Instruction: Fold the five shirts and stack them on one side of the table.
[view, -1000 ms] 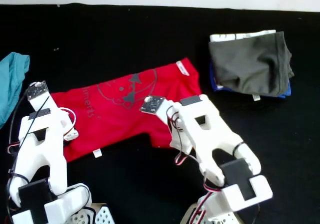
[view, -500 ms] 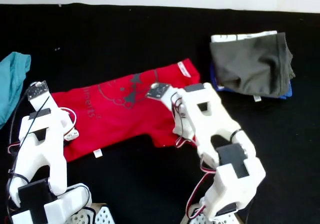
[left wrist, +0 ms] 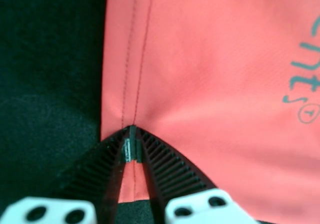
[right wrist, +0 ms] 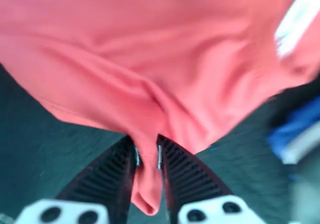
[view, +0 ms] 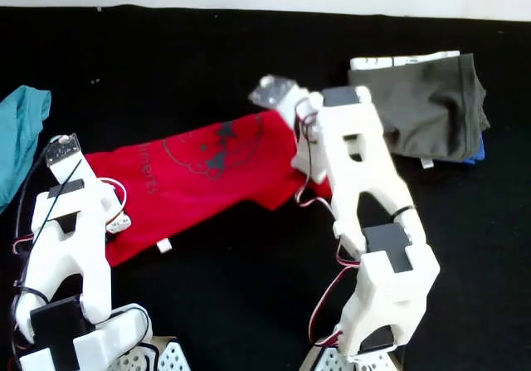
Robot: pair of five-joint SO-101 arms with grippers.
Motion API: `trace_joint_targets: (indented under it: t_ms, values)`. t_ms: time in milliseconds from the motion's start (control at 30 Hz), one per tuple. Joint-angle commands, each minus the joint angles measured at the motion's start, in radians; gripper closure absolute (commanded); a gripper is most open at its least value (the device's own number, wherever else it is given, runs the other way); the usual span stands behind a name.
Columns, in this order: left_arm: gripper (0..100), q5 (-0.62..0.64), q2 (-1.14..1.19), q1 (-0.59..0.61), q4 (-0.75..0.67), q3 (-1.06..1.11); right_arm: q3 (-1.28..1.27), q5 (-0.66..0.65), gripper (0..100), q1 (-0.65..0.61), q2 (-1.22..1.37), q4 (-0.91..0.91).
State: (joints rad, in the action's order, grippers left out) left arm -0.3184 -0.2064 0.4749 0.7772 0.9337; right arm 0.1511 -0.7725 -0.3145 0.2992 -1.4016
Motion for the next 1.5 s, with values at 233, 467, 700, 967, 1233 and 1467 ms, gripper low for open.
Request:
trace_joint_targets:
  t_ms: [233,467,700,967,1233,1467]
  values:
    - [99,0.005,0.002,0.015,-0.014,0.007,0.302,0.114,91.6,-0.004,0.211,0.093]
    - [99,0.005,0.002,0.015,-0.014,0.007,0.628,0.419,77.5,0.005,0.43,0.104]
    - [99,0.005,0.002,0.015,-0.014,0.007,0.908,0.52,77.2,0.044,0.472,-0.058]
    - [99,0.005,0.002,0.016,-0.014,0.007,1.112,0.517,83.4,0.028,0.472,-0.366]
    - [99,0.005,-0.001,0.016,-0.031,0.024,0.846,0.466,99.3,0.024,0.383,-0.366]
    - [99,0.005,-0.001,0.016,-0.034,0.024,0.331,0.468,99.2,-0.087,0.251,-0.289]
